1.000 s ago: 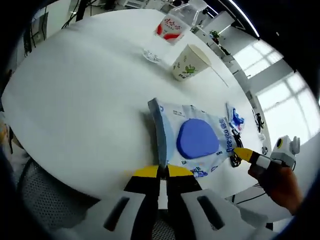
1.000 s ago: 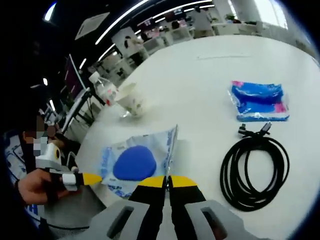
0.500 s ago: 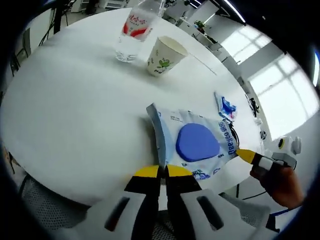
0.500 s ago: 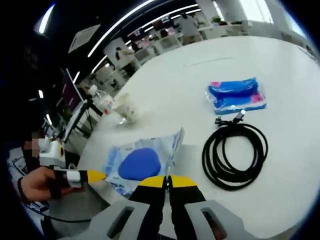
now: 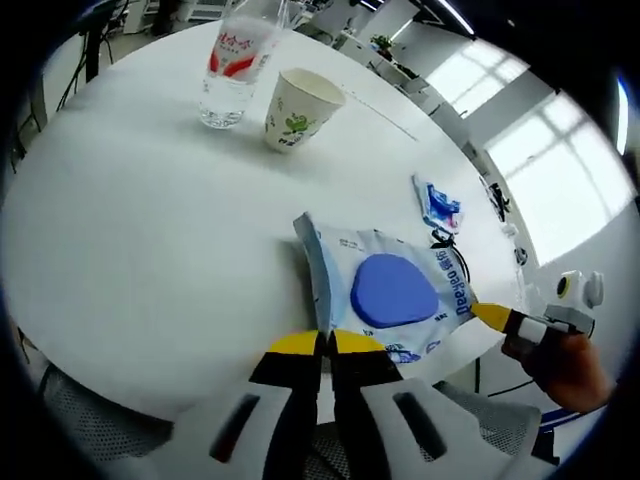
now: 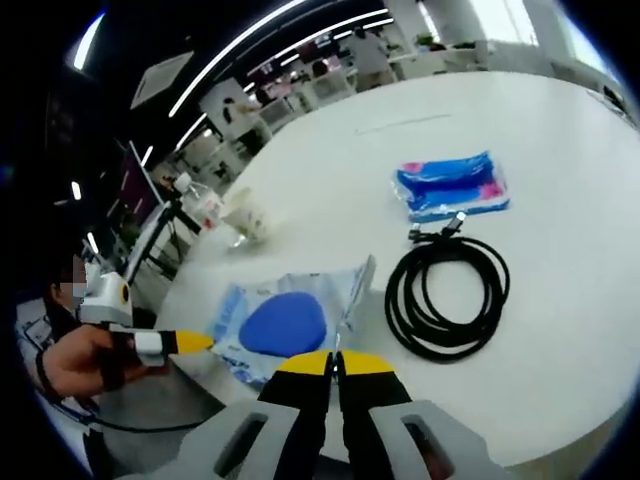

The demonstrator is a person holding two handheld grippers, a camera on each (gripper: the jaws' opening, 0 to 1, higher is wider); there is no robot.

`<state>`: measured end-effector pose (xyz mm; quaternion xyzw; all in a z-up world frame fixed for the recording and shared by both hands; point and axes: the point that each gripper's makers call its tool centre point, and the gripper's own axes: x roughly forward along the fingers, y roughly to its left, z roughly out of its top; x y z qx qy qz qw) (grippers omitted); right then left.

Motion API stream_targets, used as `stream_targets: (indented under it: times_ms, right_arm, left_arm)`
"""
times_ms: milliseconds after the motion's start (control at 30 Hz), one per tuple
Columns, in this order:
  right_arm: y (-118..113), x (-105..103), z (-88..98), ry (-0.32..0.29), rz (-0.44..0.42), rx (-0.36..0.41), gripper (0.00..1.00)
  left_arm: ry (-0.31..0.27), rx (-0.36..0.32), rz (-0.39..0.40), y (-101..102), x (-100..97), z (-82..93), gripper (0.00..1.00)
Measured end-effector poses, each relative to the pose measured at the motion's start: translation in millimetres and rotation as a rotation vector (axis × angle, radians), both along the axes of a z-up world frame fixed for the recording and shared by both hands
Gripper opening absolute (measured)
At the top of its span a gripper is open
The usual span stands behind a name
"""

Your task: Arrange the tabletop items into an orderly group along one side of the table until the central work area is clear of visible clutter.

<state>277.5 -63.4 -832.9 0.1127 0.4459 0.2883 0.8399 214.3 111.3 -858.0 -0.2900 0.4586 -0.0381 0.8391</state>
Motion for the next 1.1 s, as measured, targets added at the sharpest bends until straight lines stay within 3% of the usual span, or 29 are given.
stream_targets:
  times_ms: [333, 833, 1100]
  right_arm:
    - [-7.4, 0.6, 6.2, 0.0, -0.035, 0.01, 0.0]
    - [-18.1, -2.3, 18.2, -0.03, -0.053, 0.038, 0.0]
    - [-22.5, -1.7, 26.0, -0.046, -0.031, 0.042, 0.0]
  left_arm:
    - [-0.026, 0.003, -0.027, -2.3, 10.4, 7.7, 0.0]
    - [-0.081, 0.001, -0.052, -9.3, 45.8, 23.5, 0.0]
    - [-0.12, -0.035, -0.008, -10.3, 64.5, 33.7, 0.0]
